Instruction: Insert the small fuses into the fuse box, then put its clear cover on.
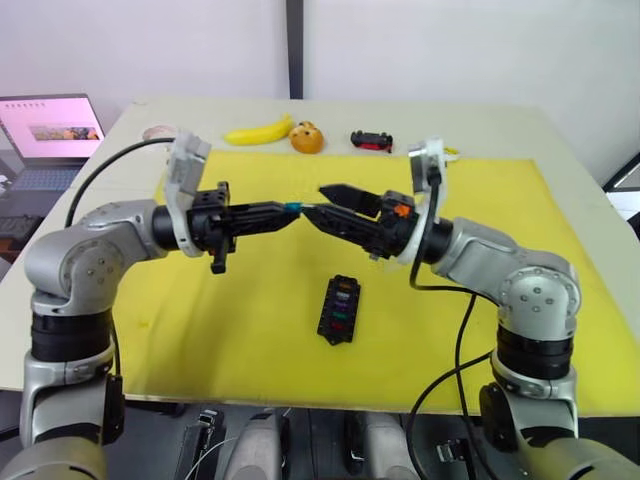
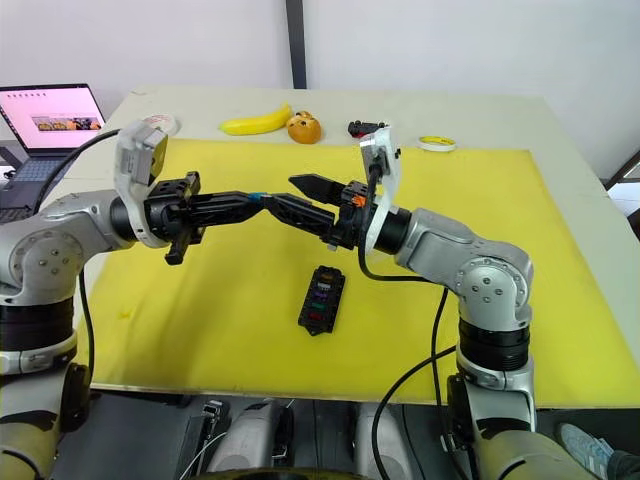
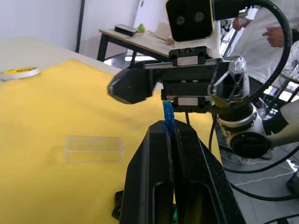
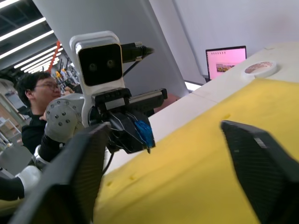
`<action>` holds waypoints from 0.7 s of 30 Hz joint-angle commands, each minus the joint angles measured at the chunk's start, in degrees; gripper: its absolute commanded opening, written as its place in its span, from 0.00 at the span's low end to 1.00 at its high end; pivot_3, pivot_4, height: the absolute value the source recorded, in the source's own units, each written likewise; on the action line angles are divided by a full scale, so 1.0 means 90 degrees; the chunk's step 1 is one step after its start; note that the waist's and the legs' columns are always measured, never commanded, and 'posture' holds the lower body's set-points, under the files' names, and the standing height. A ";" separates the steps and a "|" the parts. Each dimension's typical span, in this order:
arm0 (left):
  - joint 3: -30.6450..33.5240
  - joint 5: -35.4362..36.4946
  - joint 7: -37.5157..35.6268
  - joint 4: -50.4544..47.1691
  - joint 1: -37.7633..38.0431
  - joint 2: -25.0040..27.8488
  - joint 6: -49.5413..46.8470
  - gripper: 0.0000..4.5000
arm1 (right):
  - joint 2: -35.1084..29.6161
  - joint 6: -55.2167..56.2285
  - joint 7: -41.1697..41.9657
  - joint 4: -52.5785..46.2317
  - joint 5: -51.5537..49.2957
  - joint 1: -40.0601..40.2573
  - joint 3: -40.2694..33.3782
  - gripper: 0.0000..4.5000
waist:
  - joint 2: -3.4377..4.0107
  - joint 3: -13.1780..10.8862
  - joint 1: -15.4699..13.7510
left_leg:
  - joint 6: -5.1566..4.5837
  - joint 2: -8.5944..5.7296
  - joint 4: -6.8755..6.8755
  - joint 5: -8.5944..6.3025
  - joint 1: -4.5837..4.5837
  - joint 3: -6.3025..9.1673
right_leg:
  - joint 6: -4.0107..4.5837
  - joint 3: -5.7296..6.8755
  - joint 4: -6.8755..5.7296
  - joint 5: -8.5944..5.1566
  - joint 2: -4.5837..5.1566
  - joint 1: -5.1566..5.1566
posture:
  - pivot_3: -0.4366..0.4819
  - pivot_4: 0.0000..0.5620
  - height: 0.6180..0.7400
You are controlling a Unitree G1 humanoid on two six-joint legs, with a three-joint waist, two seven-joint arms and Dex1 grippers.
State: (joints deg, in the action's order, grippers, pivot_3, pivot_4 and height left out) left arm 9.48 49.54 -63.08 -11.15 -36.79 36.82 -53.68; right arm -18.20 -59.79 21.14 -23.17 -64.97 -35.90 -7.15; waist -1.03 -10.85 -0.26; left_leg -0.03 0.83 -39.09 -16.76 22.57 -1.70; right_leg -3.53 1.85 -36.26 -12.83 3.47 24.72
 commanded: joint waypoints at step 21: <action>-0.0280 0.0735 -0.0232 0.0070 -0.0505 0.0229 -0.0550 0.00 | -0.0245 0.0182 -0.0197 -0.0512 -0.0936 0.0210 0.0284 0.60 | 0.0000 0.0000 0.0016 | 0.0000 0.0002 0.0000 0.0000 0.0000 0.0002 | -0.0001 -0.0001 0.0001 -0.0001 -0.0008 0.0000 | 0.48 0.27 0.98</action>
State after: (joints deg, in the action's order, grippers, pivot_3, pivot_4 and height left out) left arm 7.10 55.70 -64.61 -10.00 -40.26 38.36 -59.37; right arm -20.04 -59.32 18.82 -25.89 -72.32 -33.85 -4.65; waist -1.03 -10.85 -0.12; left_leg -0.03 0.84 -39.09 -16.76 22.57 -1.68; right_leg -3.54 1.84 -36.25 -12.84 3.40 24.72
